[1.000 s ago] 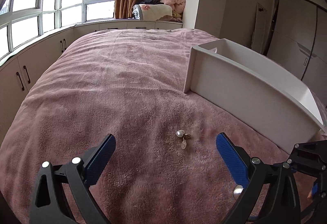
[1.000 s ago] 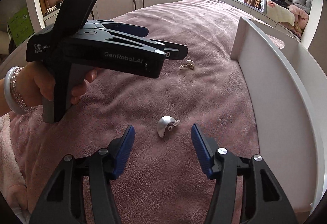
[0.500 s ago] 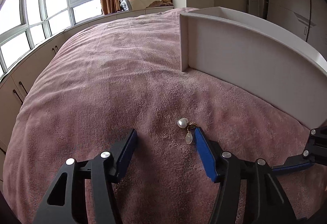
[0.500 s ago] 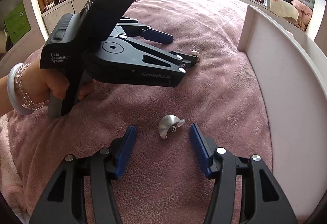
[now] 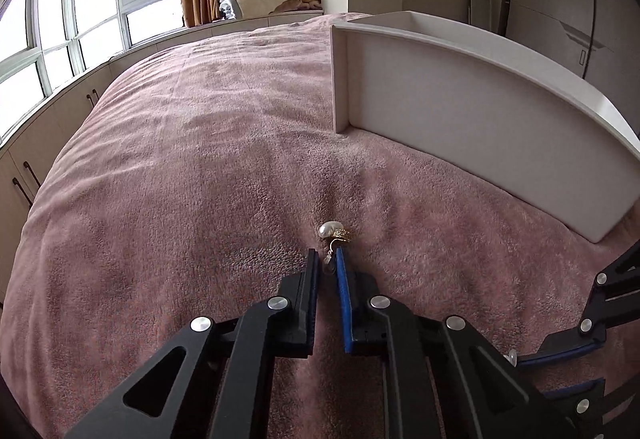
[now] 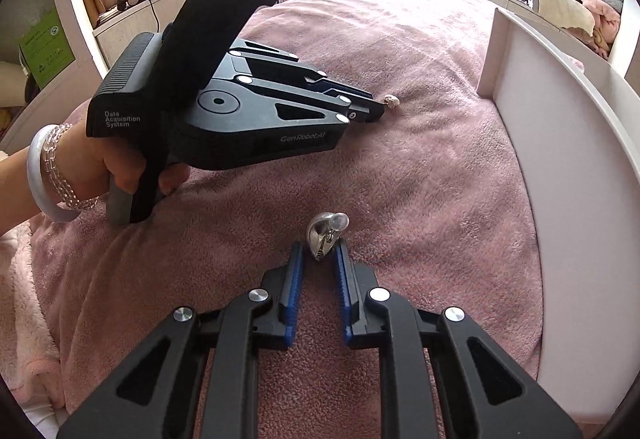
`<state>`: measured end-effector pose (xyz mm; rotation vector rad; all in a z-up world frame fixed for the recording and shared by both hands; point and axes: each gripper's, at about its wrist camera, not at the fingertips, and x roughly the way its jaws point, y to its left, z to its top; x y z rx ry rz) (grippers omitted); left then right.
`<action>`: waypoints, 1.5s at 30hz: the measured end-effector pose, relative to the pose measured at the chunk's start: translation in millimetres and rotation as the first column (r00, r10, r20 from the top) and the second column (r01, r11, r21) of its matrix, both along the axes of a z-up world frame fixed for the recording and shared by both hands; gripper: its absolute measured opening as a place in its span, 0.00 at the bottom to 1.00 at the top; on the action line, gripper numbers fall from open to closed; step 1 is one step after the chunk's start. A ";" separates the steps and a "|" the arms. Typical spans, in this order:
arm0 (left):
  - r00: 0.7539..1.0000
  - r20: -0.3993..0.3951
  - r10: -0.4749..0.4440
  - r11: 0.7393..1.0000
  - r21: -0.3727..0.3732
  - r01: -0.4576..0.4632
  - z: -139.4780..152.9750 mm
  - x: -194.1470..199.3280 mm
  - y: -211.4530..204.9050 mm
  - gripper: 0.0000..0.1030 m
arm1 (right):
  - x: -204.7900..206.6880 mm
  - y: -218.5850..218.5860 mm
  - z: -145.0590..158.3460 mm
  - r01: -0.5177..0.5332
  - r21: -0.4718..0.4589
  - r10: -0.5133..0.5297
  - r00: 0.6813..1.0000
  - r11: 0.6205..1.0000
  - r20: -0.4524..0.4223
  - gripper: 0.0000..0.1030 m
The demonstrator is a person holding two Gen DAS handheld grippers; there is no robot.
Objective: Organize jewelry
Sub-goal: 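Grasp the silver shell charm with the right tool while the left tool grasps the pearl earring, then carry both items into the white tray and open both tools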
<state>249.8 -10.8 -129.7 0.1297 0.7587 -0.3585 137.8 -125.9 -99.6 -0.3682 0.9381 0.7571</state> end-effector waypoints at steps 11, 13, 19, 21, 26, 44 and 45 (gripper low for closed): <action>0.999 -0.018 0.044 0.996 -0.077 -0.046 14.7 -25.5 23.1 0.11 | -8.1 2.7 9.5 -0.028 0.018 0.028 1.000 0.999 -0.007 0.07; 0.998 -0.020 0.063 0.994 -0.089 -0.065 19.4 -30.9 28.8 0.11 | -13.4 4.4 12.8 -0.031 0.023 0.031 1.000 0.999 0.003 0.07; 0.995 -0.016 0.103 0.990 -0.095 -0.104 33.6 -45.3 38.2 0.10 | -21.1 1.8 21.2 -0.010 0.021 0.009 0.999 1.000 0.037 0.09; 0.994 -0.013 0.107 0.990 -0.095 -0.108 36.6 -51.0 38.4 0.10 | -20.1 -0.4 21.8 0.008 0.018 -0.008 0.999 1.000 0.041 0.09; 0.994 -0.010 0.112 0.989 -0.096 -0.113 43.8 -65.4 36.5 0.10 | -8.8 -3.5 16.2 0.050 0.002 -0.050 0.999 0.999 0.021 0.10; 0.991 -0.038 0.130 0.988 -0.084 -0.132 40.2 -88.2 25.6 0.10 | 8.7 14.2 3.6 0.015 0.053 -0.014 0.999 0.998 -0.034 0.20; 0.991 -0.039 0.131 0.988 -0.079 -0.134 39.3 -88.6 25.1 0.10 | 6.6 14.2 5.5 0.012 0.059 -0.010 1.000 0.998 -0.028 0.20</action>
